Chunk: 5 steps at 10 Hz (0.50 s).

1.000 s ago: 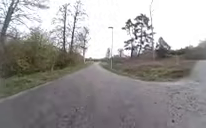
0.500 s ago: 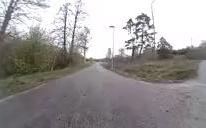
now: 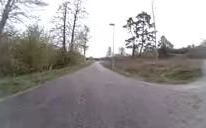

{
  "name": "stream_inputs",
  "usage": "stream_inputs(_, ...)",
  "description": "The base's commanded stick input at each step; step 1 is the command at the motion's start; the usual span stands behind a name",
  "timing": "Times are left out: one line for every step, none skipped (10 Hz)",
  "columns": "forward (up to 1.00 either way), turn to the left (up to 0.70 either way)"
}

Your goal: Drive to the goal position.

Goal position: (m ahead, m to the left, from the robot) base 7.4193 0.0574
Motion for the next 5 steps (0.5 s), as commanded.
stream_inputs(0.7, 0.0)
stream_inputs(0.7, 0.0)
stream_inputs(0.7, 0.0)
stream_inputs(0.7, 0.0)
stream_inputs(0.7, 0.0)
